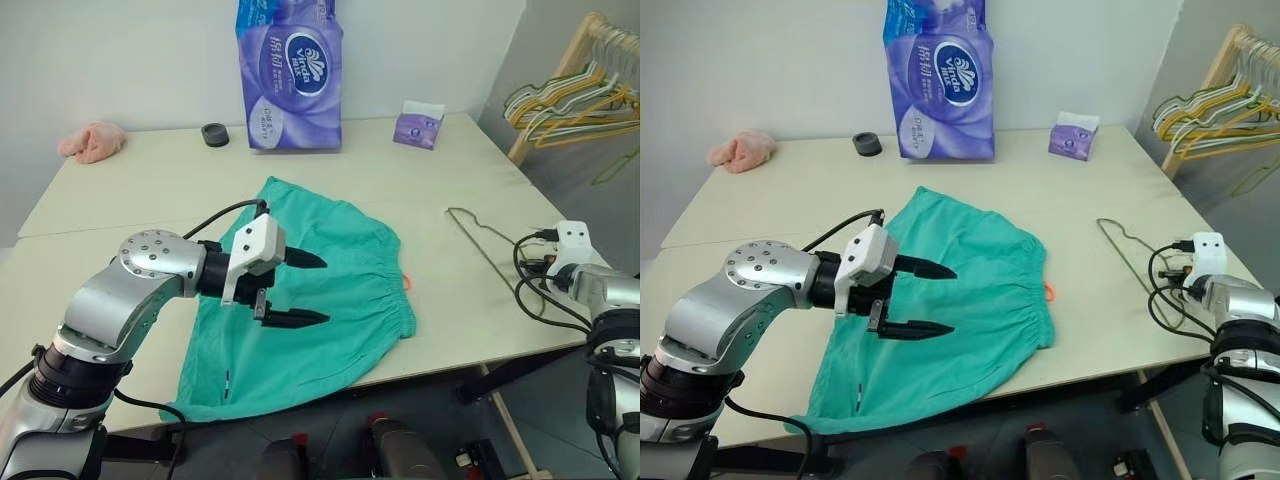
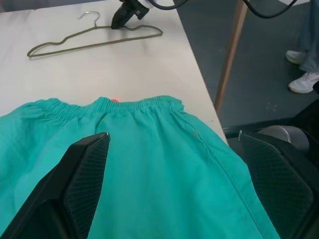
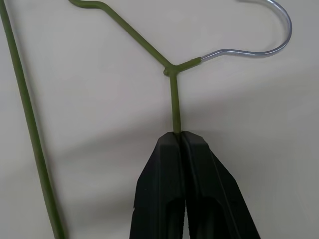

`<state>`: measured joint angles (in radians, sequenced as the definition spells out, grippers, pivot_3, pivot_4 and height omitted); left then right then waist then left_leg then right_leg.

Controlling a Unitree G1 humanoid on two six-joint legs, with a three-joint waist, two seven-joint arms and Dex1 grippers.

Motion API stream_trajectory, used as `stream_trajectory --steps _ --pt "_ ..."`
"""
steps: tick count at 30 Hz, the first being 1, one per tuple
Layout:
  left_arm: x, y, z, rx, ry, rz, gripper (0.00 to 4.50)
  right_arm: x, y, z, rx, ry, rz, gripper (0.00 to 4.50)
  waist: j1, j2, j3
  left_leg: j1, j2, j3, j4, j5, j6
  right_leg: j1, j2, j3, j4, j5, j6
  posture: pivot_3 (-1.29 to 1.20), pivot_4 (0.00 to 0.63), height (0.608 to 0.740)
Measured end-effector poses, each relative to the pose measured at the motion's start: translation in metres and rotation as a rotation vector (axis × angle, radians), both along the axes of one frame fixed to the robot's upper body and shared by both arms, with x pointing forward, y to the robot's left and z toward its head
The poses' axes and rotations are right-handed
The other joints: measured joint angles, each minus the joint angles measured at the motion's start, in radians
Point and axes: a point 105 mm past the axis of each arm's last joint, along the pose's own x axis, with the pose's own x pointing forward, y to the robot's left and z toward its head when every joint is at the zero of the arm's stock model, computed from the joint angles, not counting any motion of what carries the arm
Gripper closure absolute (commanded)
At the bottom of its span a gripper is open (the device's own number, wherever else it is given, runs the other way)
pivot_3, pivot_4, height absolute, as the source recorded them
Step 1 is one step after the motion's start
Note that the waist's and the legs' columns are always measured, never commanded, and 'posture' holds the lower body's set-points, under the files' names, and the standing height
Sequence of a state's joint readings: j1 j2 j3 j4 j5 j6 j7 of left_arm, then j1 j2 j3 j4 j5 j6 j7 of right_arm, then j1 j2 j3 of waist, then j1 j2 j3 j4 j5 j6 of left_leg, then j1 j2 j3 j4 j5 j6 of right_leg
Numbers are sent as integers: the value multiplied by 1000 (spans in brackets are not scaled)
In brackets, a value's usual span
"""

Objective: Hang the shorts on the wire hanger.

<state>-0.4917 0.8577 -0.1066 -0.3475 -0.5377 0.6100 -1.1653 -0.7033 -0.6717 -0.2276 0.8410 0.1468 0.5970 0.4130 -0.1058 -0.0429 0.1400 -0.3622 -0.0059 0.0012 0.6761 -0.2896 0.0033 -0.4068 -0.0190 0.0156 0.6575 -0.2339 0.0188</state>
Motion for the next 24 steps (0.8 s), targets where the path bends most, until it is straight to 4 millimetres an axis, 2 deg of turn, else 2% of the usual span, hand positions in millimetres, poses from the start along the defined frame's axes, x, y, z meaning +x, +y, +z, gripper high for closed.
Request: stream_trajectory --steps 3,6,10,12,14,18,24 --pt "14 11 -2 2 -20 80 53 1 3 3 -19 -21 17 4496 -1 1 0 0 0 1 0 0 0 0 0 1 -1 0 1 -135 113 740" --pt "25 17 -5 -25 -17 151 53 6 15 12 -58 -73 85 4496 -2 5 3 -2 0 1 0 0 1 -2 -1 1 0 1 1 -139 113 740" --pt "46 30 -6 -56 -14 272 53 15 55 61 -192 -275 306 4496 -7 12 8 -4 1 2 -1 -1 1 -6 -2 2 2 1 1 -150 114 740" --pt "55 37 -2 -82 -17 321 53 14 76 87 -294 -375 422 4496 -6 12 8 -4 1 1 -1 -1 1 -7 -2 1 3 1 1 -156 114 740" --pt "61 43 3 -116 -2 358 53 10 101 103 -413 -454 565 4496 -6 12 8 -4 1 1 -1 -1 0 -7 -2 1 3 1 1 -160 114 740" --pt "67 51 11 -165 56 381 53 -4 149 111 -625 -545 847 4496 -6 12 8 -4 0 1 0 -1 0 -7 -2 1 3 0 1 -163 115 740" --pt "64 56 5 -160 145 365 53 -20 192 119 -845 -680 1101 4496 -7 12 8 -4 0 2 0 -1 0 -7 -2 1 3 0 1 -164 115 740"
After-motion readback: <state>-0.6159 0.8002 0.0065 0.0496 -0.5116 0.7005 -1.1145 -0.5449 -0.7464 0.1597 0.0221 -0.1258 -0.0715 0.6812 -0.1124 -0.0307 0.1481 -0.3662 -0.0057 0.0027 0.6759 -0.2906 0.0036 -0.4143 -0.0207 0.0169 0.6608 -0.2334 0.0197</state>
